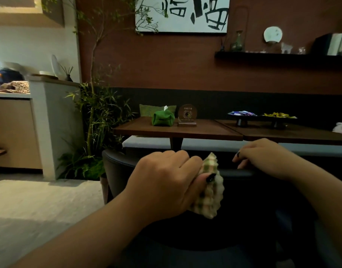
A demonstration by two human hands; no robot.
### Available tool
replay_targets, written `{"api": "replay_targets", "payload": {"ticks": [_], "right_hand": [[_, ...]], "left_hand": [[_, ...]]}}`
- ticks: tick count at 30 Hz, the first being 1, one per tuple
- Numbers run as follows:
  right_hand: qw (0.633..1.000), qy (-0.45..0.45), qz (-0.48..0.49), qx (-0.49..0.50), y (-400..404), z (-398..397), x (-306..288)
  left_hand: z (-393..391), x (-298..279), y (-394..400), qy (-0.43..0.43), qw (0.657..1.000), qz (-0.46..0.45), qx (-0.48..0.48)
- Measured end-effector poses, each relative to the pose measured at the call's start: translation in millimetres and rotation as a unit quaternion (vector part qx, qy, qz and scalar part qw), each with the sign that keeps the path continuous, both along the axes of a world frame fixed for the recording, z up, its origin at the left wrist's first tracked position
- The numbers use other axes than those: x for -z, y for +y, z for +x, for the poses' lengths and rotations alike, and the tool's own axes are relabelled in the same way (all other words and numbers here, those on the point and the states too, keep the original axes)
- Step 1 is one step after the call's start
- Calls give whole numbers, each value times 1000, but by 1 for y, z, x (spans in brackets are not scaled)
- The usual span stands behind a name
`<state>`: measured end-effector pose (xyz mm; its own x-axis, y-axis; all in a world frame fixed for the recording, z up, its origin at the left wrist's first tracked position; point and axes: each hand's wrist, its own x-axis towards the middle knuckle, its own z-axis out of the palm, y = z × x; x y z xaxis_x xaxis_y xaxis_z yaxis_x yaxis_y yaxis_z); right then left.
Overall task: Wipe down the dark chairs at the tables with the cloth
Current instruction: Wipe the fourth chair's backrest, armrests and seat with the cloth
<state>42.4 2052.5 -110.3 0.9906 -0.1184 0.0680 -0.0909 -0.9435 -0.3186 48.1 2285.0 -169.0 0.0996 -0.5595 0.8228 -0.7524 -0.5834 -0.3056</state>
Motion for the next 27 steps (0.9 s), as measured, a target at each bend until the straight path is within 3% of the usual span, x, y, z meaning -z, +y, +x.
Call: {"api": "replay_targets", "payload": {"ticks": [6,10,17,20,27], "right_hand": [[1000,5,-10,5,-3,4,2],[993,-71,92,30,-5,4,10],[993,-46,103,41,-3,2,7],[992,7,115,60,-3,4,0],[992,3,114,54,-4,4,0]], "left_hand": [[2,2,-1,-8,1000,0,4],[-6,3,-8,13,999,31,-20],[-2,4,-6,-45,999,20,10],[-1,1,-1,-40,998,46,17],[10,-6,30,-9,997,60,54]]}}
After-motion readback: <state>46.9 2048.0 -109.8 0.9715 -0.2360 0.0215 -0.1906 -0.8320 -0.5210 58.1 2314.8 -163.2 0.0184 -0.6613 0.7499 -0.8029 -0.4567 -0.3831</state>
